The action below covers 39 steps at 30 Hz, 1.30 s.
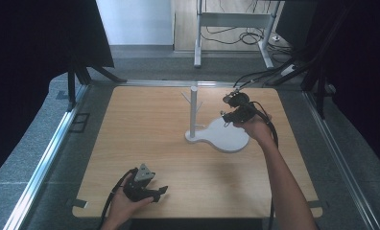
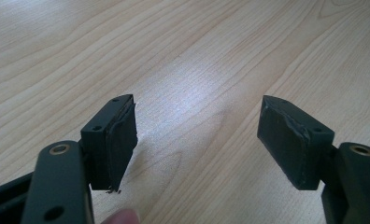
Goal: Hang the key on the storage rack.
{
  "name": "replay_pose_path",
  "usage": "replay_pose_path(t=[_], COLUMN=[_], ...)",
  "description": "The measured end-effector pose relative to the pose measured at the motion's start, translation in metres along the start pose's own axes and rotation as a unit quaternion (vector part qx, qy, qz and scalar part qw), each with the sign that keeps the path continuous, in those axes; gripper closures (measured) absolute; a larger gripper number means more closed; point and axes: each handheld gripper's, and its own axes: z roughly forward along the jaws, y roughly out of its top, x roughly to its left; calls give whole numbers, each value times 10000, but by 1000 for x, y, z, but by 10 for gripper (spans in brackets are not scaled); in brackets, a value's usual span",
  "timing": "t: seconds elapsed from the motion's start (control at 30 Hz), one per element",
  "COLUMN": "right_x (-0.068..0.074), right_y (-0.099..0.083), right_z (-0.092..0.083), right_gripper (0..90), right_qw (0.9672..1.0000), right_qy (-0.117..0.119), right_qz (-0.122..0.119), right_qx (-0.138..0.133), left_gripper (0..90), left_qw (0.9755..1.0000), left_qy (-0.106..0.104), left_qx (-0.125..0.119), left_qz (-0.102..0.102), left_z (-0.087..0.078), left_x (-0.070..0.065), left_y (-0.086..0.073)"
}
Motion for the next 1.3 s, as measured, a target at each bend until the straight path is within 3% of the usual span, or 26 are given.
replay_pose_path(t=[0.43,0.97,1.3], right_x=[-12,-10,1], right_y=[15,35,47], right_z=[5,17,30], right_gripper=[849,849,849], right_qw=[9999,9998,9997], right_qy=[-119,-162,-122], right_qz=[23,-81,-191], right_qx=[-39,-31,-23], left_gripper=[297,295,295], left_qw=[10000,10000,10000], left_qy=[17,-34,-71], left_qx=[-61,-41,-19], left_qz=[-29,17,36], left_z=[-1,-2,-1], left_x=[1,-1,-3], left_y=[0,0,0])
